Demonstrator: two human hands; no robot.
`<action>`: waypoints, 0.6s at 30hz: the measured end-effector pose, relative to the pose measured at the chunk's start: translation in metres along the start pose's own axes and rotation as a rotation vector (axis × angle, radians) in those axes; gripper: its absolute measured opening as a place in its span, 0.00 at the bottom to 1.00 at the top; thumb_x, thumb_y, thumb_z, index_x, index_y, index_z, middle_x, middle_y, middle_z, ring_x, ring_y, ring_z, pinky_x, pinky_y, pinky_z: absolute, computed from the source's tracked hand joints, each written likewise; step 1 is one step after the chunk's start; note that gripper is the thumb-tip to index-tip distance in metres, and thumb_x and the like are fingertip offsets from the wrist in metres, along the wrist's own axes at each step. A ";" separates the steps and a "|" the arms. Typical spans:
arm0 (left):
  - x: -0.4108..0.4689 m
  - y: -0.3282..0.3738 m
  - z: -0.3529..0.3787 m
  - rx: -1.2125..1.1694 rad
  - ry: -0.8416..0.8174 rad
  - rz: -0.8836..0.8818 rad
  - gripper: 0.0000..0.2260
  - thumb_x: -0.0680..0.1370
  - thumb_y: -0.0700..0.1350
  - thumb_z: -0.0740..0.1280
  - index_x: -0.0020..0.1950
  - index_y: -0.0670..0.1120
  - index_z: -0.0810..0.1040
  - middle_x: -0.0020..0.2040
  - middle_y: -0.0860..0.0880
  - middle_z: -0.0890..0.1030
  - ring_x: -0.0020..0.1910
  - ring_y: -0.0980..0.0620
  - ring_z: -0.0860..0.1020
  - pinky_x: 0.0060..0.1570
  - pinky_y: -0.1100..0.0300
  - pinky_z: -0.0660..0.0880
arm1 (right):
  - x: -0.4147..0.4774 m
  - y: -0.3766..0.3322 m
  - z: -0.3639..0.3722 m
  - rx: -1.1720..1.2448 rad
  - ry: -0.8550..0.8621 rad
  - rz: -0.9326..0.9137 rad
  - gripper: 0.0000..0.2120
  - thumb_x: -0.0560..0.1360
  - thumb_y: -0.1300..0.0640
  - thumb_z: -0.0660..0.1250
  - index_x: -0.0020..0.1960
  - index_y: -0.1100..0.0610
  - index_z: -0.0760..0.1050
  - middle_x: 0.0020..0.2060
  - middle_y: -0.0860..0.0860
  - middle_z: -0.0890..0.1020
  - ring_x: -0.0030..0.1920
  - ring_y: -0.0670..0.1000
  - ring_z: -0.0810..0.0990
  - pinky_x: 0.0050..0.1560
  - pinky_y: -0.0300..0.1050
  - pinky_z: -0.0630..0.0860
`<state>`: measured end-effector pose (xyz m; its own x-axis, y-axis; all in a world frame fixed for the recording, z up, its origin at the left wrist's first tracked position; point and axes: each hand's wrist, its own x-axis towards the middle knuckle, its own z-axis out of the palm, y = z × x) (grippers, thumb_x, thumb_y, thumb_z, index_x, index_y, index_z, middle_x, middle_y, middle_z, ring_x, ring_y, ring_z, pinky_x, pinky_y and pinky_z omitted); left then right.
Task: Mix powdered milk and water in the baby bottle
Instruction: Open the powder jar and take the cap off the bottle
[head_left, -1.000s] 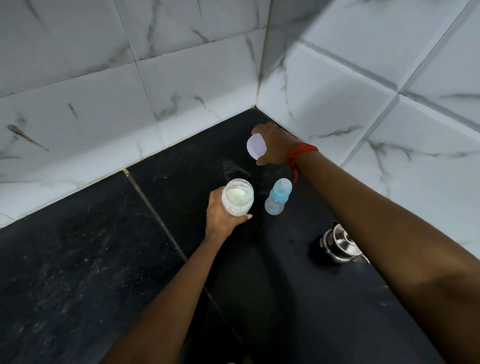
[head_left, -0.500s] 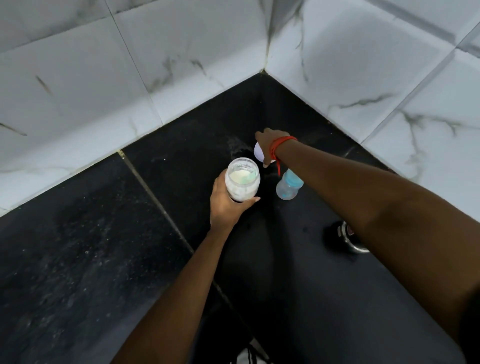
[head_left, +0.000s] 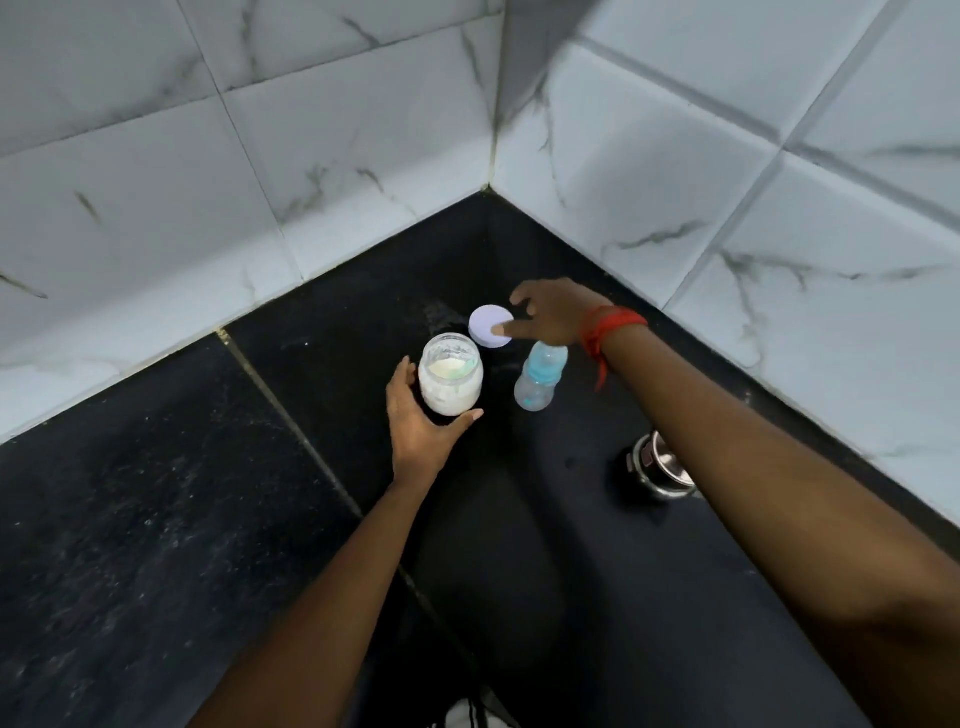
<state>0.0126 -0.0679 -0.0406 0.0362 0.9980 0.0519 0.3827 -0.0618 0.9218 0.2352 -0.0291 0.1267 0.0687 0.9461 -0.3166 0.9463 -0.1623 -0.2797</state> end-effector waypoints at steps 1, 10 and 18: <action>-0.010 0.000 -0.001 -0.006 0.053 0.006 0.46 0.66 0.49 0.85 0.78 0.46 0.65 0.70 0.48 0.71 0.67 0.51 0.74 0.67 0.55 0.74 | -0.012 0.001 0.003 -0.018 -0.009 0.012 0.32 0.72 0.32 0.67 0.67 0.52 0.74 0.58 0.51 0.81 0.56 0.54 0.80 0.57 0.49 0.77; -0.075 0.023 0.016 0.056 -0.213 0.223 0.25 0.74 0.46 0.78 0.69 0.49 0.74 0.58 0.51 0.76 0.56 0.54 0.76 0.58 0.48 0.79 | -0.066 0.005 0.041 0.033 0.139 0.104 0.21 0.71 0.49 0.73 0.62 0.51 0.76 0.58 0.55 0.80 0.56 0.60 0.81 0.55 0.52 0.79; -0.064 0.054 0.020 -0.013 -0.390 0.177 0.43 0.72 0.50 0.81 0.82 0.46 0.64 0.79 0.50 0.70 0.78 0.53 0.69 0.76 0.53 0.69 | -0.115 0.019 0.036 0.257 0.142 0.008 0.19 0.70 0.49 0.75 0.59 0.52 0.79 0.53 0.50 0.83 0.49 0.50 0.82 0.53 0.47 0.81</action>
<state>0.0497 -0.1350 -0.0025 0.4478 0.8919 0.0629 0.3279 -0.2292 0.9165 0.2342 -0.1515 0.1256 0.1364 0.9713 -0.1951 0.8354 -0.2186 -0.5042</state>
